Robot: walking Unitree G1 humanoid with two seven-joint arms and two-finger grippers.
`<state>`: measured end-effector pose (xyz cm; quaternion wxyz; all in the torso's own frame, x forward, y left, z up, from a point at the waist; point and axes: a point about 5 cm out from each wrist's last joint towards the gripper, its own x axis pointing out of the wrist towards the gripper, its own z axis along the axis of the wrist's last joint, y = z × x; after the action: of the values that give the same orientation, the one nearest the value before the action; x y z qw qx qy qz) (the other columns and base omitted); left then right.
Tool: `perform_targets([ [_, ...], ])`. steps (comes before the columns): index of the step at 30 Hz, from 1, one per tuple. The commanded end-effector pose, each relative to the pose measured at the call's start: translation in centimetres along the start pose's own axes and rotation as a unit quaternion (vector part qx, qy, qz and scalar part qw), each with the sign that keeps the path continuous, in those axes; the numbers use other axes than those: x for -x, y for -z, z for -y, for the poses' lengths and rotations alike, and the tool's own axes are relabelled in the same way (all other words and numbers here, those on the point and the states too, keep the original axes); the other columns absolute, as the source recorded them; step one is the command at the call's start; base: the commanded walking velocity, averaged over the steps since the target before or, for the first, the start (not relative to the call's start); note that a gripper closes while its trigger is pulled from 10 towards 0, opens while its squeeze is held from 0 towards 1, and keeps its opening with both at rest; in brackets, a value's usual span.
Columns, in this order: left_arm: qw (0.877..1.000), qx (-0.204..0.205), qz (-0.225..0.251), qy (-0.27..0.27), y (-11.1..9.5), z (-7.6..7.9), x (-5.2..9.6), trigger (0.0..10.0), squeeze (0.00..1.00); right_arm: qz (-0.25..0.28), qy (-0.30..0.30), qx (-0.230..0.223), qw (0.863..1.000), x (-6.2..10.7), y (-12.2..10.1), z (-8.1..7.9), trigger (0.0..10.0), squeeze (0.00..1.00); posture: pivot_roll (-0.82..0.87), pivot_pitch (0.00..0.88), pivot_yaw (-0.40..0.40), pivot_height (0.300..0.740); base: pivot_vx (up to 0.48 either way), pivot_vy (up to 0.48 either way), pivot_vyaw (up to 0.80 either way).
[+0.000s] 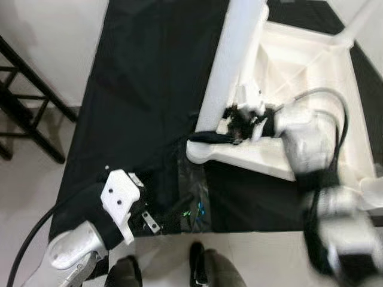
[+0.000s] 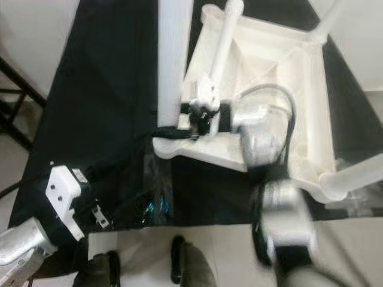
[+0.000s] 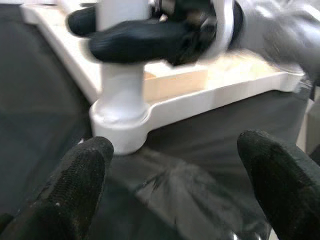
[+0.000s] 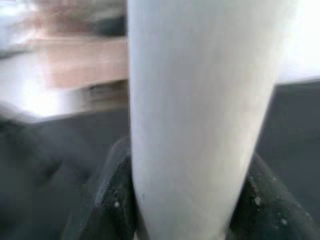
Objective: Building children table
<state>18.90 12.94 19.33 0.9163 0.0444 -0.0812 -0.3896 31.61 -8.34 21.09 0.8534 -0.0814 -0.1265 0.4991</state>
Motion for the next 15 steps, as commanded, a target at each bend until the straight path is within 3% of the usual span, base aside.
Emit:
perform_targets([
  [1, 1.0, 0.006, -0.004, 0.007, 0.2, 0.2, 0.2, 10.0, 0.0, -0.143, 0.086, -0.024, 0.986, 0.8, 4.8, -2.7, 0.0, 0.0, 0.11, 0.304, -0.1, 0.74, 0.0, 0.0, 0.0],
  [2, 1.0, 0.006, -0.004, 0.008, 0.3, 0.1, 0.2, 10.0, 0.0, -0.163, 0.153, -0.01, 0.975, 1.4, 5.2, -4.3, 0.0, 0.0, 0.11, 0.299, -0.096, 0.74, 0.0, 0.0, 0.0],
  [3, 1.0, 0.009, -0.004, 0.01, 0.3, 0.1, 0.2, 10.0, 0.0, -0.174, 0.184, 0.011, 0.967, 1.8, 5.1, -5.2, 0.0, 0.0, 0.1, 0.297, -0.094, 0.74, 0.0, 0.0, 0.0],
  [8, 1.0, 0.011, 0.002, 0.019, 0.3, 0.4, -0.2, 10.0, 0.0, -0.17, 0.214, 0.019, 0.962, 1.2, 4.4, -3.4, 0.0, 0.0, 0.12, 0.278, -0.105, 0.74, 0.0, 0.0, 0.0],
  [13, 1.0, 0.007, 0.001, 0.018, 0.3, 0.3, -0.2, 10.0, 0.0, -0.171, 0.211, 0.016, 0.962, 0.6, 4.0, -3.4, 0.0, 0.0, 0.12, 0.277, -0.098, 0.74, 0.0, 0.0, 0.0],
  [14, 1.0, 0.006, 0.0, 0.018, 0.3, 0.3, -0.1, 10.0, 0.0, -0.168, 0.213, 0.022, 0.962, 0.4, 3.8, -3.3, 10.0, 0.0, 0.12, 0.276, -0.097, 0.74, 0.0, 0.0, 0.0],
  [15, 1.0, 0.006, 0.0, 0.018, 0.3, 0.3, -0.1, 10.0, 0.0, -0.164, 0.216, 0.029, 0.962, 0.3, 3.4, -3.2, 10.0, 0.42, 0.12, 0.277, -0.096, 0.74, 0.0, 0.0, 0.0],
])
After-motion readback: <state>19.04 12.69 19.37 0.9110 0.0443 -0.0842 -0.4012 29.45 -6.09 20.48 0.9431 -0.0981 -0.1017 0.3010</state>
